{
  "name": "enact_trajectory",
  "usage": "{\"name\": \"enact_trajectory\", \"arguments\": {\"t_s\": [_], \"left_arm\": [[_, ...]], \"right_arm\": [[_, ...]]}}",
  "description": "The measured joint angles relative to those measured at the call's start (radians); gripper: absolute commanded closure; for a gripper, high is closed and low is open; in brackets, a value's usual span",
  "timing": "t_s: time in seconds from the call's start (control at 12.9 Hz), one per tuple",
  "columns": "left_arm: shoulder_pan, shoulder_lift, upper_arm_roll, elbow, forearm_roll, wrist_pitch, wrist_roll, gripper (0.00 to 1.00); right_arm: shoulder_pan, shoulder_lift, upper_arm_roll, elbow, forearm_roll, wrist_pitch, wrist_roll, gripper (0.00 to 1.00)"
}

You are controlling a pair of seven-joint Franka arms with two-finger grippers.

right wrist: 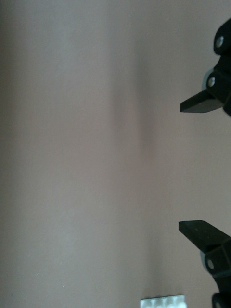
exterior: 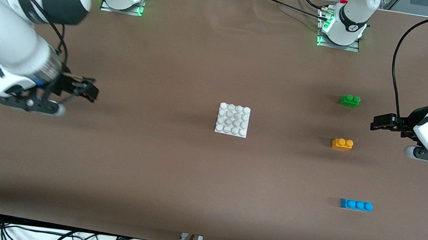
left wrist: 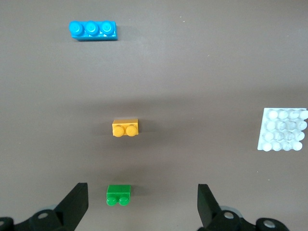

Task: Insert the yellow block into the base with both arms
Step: 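Release the base plate and draw the right gripper back, then lower the left gripper onto the yellow block and grasp it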

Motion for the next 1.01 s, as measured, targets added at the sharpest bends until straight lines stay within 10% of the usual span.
{"name": "enact_trajectory", "arguments": {"t_s": [1.01], "left_arm": [[0.024, 0.108, 0.013, -0.001, 0.000, 0.054, 0.011, 0.00]], "right_arm": [[0.001, -0.118, -0.074, -0.075, -0.001, -0.070, 0.013, 0.01]]}}
